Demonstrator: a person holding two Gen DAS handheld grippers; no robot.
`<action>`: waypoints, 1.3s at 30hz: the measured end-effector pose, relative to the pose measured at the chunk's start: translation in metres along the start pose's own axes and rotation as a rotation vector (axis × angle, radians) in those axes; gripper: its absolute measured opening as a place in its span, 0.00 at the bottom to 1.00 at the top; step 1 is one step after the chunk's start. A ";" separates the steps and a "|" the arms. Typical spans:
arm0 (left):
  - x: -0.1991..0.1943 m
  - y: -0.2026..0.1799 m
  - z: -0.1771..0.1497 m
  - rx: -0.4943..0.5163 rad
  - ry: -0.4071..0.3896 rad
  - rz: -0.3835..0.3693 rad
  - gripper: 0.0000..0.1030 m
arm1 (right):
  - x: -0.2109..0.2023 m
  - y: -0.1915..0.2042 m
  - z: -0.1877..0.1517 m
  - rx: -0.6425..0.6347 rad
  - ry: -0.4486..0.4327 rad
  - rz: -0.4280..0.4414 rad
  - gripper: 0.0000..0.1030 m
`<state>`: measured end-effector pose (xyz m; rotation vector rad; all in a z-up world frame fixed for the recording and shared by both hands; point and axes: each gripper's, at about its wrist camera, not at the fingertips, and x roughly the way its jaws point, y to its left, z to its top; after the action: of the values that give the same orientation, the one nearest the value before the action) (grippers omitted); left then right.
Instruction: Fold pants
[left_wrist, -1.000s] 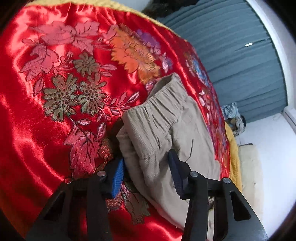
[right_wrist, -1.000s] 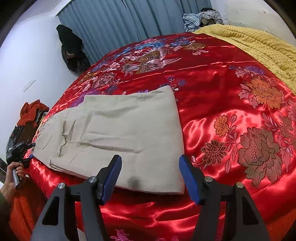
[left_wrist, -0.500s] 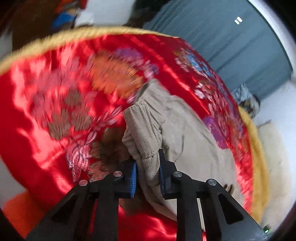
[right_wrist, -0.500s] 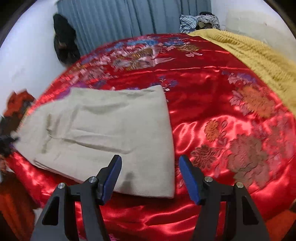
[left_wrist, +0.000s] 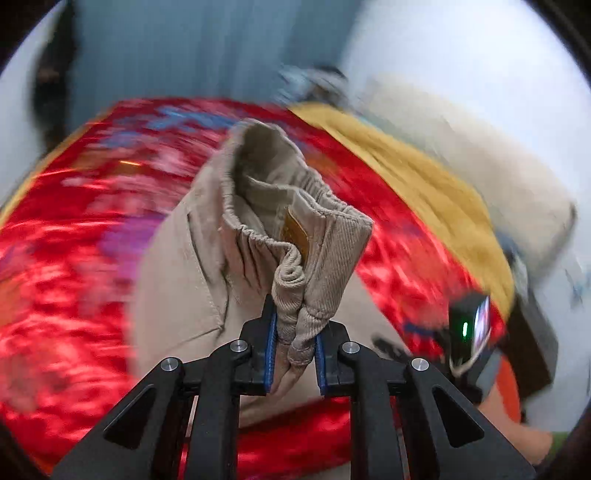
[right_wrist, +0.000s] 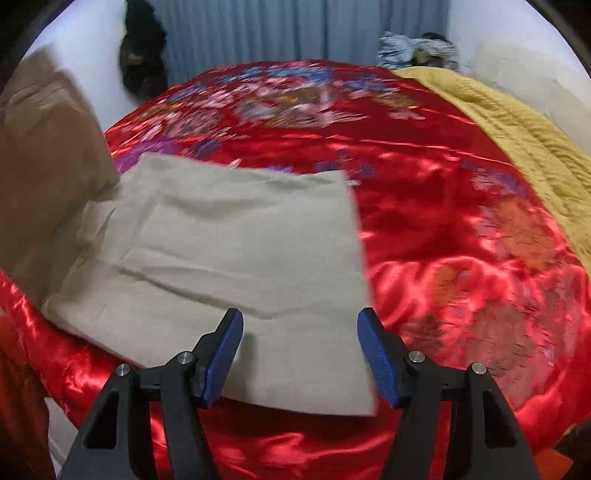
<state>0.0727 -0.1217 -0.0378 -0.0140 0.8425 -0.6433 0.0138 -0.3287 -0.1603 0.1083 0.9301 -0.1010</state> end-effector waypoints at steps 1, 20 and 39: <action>0.021 -0.012 -0.004 0.016 0.038 -0.020 0.15 | -0.002 -0.007 0.000 0.017 -0.004 -0.019 0.63; 0.052 -0.033 -0.024 0.104 0.136 0.196 0.79 | -0.003 -0.065 -0.009 0.155 0.012 -0.166 0.63; 0.076 0.041 -0.073 0.006 0.163 0.338 0.77 | 0.023 -0.053 0.009 0.379 0.196 0.596 0.64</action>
<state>0.0805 -0.1118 -0.1508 0.1854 0.9737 -0.3312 0.0277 -0.3836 -0.1765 0.7508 1.0308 0.2924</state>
